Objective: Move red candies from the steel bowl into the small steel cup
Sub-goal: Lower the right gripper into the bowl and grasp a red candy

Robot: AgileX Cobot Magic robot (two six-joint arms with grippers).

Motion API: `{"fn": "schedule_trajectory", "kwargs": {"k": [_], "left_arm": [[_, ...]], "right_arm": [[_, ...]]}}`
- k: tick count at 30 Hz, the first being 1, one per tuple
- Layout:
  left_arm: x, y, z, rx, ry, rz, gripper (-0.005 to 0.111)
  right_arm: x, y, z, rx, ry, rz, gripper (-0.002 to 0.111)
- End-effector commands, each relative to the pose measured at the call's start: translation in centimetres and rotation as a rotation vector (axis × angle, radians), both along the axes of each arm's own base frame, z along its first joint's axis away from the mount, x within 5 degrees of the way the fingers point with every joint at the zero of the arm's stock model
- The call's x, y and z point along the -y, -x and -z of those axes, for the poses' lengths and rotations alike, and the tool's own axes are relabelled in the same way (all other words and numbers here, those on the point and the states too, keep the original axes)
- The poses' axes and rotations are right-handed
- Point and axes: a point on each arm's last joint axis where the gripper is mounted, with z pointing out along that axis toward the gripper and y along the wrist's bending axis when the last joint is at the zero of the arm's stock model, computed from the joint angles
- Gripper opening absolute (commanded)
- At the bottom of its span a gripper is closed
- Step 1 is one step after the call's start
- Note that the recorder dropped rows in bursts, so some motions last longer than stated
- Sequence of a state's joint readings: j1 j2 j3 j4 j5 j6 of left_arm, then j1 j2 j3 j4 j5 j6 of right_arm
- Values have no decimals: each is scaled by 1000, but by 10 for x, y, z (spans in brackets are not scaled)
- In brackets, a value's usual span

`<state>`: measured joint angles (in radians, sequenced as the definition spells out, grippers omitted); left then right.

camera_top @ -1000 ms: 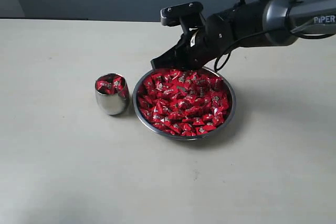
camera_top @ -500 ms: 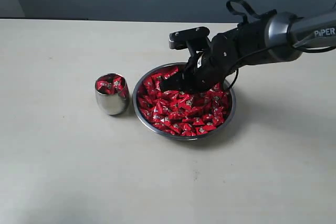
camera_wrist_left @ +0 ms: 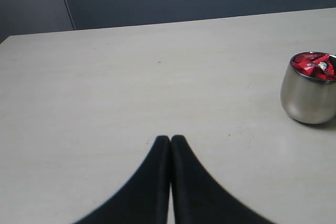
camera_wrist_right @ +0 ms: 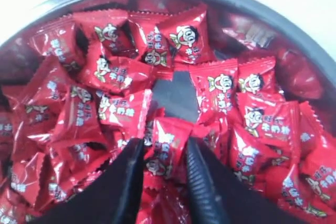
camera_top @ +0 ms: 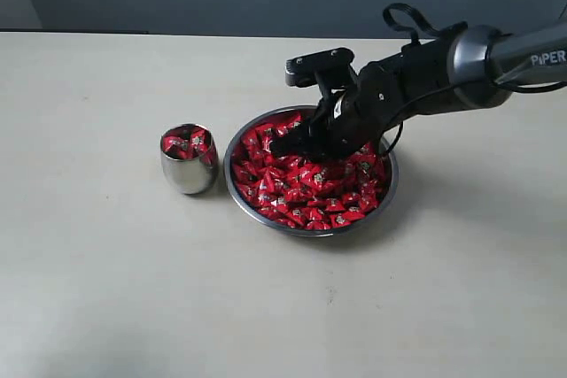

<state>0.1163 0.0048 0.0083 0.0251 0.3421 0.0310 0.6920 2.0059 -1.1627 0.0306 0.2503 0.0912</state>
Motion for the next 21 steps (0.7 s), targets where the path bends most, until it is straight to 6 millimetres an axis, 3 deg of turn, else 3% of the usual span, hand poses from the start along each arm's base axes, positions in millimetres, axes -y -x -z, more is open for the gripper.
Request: {"fn": "schedule_trajectory", "kwargs": {"k": [1, 6, 21], "left_arm": [[0, 0, -4, 18, -2, 8, 0], [0, 0, -4, 18, -2, 8, 0], [0, 0, -4, 18, -2, 8, 0]], "right_arm": [[6, 6, -11, -34, 38, -14, 29], [8, 16, -23, -76, 75, -35, 29], [0, 18, 2, -95, 122, -80, 29]]}}
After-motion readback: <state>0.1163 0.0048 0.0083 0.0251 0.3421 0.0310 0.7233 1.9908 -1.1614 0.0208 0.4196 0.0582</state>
